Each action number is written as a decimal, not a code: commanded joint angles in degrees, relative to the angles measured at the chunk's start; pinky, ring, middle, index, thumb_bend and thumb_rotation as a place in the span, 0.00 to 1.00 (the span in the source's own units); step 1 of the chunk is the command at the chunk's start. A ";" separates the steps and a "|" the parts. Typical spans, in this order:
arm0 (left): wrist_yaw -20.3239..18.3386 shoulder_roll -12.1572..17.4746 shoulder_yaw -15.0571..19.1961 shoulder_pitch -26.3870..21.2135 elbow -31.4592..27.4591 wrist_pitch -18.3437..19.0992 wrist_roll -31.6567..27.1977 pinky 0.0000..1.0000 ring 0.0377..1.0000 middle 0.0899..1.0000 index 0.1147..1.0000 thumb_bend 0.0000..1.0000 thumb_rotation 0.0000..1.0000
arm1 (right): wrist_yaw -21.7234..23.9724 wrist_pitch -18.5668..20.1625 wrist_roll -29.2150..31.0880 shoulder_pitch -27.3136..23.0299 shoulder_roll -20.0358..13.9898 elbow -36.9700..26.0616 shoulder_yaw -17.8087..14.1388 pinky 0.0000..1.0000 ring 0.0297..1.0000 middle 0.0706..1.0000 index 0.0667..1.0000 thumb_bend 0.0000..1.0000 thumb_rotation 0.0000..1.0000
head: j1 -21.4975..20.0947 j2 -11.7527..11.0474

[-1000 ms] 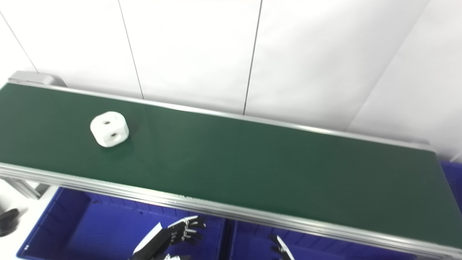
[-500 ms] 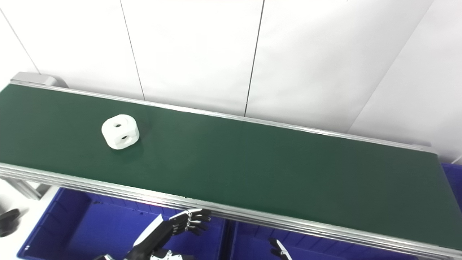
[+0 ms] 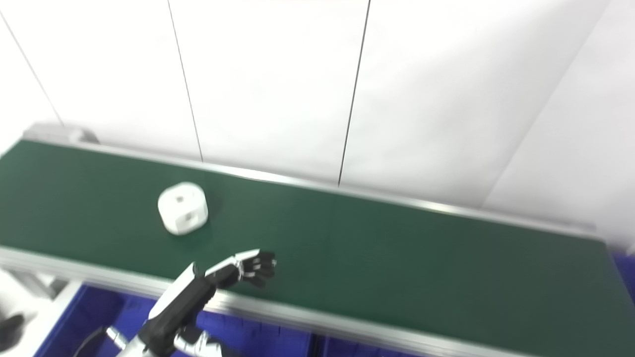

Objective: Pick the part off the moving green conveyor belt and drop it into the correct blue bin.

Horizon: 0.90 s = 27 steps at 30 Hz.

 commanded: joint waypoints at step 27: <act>2.89 -2.18 11.50 -25.08 8.43 23.20 26.48 0.83 0.91 0.94 0.90 0.76 0.25 | -5.82 -3.33 1.58 -3.22 -2.80 -0.15 5.98 0.64 0.79 0.87 0.88 0.80 0.65 | -1.43 2.41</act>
